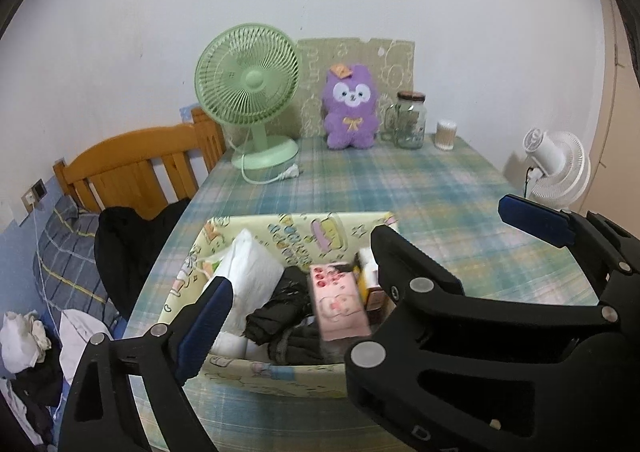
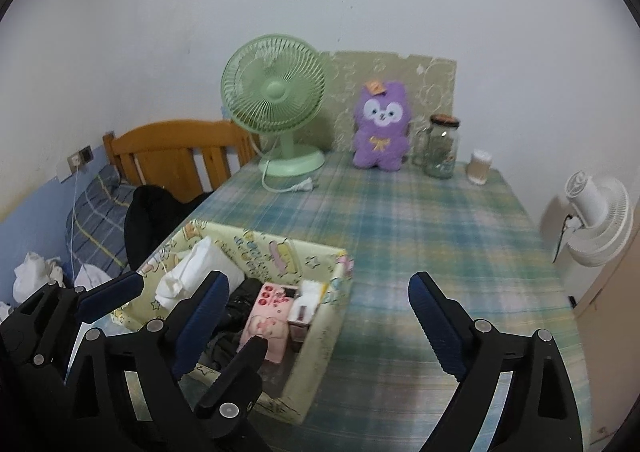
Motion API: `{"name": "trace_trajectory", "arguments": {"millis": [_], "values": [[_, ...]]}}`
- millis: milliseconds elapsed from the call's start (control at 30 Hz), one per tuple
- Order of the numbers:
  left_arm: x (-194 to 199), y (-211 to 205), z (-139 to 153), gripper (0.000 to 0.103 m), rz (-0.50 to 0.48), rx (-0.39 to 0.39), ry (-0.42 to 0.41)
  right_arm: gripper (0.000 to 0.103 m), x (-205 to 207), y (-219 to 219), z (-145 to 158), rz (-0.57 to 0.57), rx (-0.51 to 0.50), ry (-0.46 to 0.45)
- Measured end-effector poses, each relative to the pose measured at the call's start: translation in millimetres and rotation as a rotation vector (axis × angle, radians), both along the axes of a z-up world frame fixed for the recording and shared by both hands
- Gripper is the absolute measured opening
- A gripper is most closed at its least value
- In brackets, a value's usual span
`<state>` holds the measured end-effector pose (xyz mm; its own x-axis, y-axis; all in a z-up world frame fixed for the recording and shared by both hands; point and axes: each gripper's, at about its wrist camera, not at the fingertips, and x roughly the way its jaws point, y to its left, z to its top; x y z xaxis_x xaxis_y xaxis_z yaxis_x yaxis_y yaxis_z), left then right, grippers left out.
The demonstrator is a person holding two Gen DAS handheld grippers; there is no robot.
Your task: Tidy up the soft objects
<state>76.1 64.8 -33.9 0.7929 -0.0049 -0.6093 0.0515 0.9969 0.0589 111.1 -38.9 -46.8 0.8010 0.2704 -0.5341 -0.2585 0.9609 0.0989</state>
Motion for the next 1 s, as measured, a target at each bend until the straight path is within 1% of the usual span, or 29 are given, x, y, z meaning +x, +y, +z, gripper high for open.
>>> {"name": "trace_trajectory", "arguments": {"millis": [167, 400, 733, 1000], "values": [[-12, -16, 15, 0.098, -0.006, 0.002, -0.053, 0.098, -13, -19, 13, -0.031, 0.017, -0.038], [-23, -35, 31, 0.102, -0.027, -0.011, -0.093, 0.101, -31, -46, 31, -0.073, 0.026, -0.094], [-36, -62, 51, 0.103, -0.060, -0.002, -0.149, 0.101, -56, -90, 55, -0.166, 0.042, -0.161], [-47, -70, 65, 0.103, -0.050, -0.016, -0.195, 0.101, -78, -122, 66, -0.236, 0.049, -0.210]]}}
